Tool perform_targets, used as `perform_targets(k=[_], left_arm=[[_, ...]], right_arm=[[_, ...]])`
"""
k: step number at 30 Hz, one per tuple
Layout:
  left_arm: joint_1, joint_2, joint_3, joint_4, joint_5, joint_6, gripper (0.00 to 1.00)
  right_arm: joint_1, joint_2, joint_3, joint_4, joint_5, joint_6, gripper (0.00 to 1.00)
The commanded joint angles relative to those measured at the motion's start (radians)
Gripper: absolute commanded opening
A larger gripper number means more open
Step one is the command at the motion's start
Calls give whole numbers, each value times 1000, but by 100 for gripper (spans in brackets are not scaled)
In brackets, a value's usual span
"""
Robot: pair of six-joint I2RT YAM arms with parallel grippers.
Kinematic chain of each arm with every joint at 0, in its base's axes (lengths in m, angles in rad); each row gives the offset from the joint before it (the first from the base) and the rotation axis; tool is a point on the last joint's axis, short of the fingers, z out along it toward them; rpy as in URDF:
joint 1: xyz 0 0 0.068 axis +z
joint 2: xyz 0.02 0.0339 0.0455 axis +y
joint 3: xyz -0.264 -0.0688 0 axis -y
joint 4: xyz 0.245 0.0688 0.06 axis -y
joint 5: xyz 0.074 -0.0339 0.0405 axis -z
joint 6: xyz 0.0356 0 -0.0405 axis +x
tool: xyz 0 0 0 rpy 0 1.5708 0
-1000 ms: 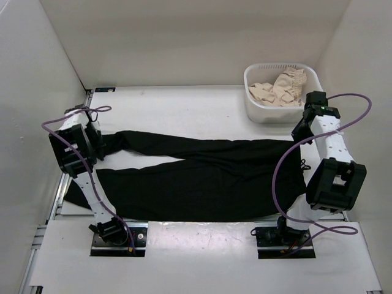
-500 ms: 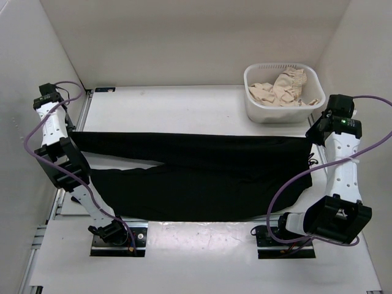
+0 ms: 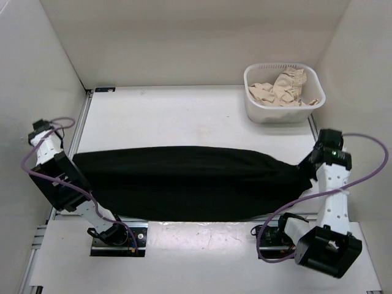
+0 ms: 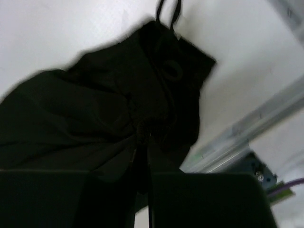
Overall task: Fold and stack the trousers
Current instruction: Fold the trousers
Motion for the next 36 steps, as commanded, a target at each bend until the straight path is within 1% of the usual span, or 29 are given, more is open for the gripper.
perform_targets(k=[1, 3, 4, 7, 9, 11, 13, 18, 20, 22, 23, 25, 29, 30, 32, 34, 35, 36], left_arm=[[58, -31, -107, 66, -40, 0, 14], [73, -22, -120, 66, -21, 0, 14], [84, -13, -120, 66, -21, 0, 14], [84, -13, -120, 66, -11, 0, 14], [84, -2, -88, 66, -11, 0, 14], [84, 10, -65, 66, -21, 0, 14], [84, 10, -31, 66, -31, 0, 14], [84, -43, 38, 66, -40, 0, 14], [84, -66, 38, 57, -40, 0, 14], [84, -100, -1, 57, -49, 0, 14], [84, -111, -21, 57, -49, 0, 14], [93, -132, -84, 57, -49, 0, 14], [93, -158, -178, 57, -49, 0, 14], [102, -158, -195, 57, -49, 0, 14], [112, -168, -241, 57, -49, 0, 14], [122, -168, -284, 57, -60, 0, 14], [122, -168, -294, 57, -72, 0, 14], [133, -159, -295, 57, -72, 0, 17]], right_arm=[[-27, -41, -143, -62, 8, 61, 0], [-40, -41, -192, -62, -2, 84, 0], [-67, -54, -202, -62, 11, 104, 0], [-118, -80, -212, -42, 11, 113, 0], [-138, -63, -203, -28, -17, 101, 0], [-150, -28, -159, -43, -29, 92, 0], [-161, -28, -104, -77, -17, 92, 0], [-161, -48, 27, -189, 99, 127, 0], [-161, -80, 54, -220, 139, 142, 0], [-161, -109, 65, -256, 188, 165, 0], [-161, -118, 46, -269, 243, 174, 0], [-161, -147, 15, -293, 279, 202, 0], [-161, -196, -111, -302, 345, 268, 0], [-161, -212, -131, -312, 357, 294, 1], [-161, -224, -156, -312, 368, 319, 7], [-161, -236, -156, -312, 380, 354, 36], [-161, -245, -156, -324, 406, 366, 61], [-161, -245, -156, -324, 417, 375, 71]])
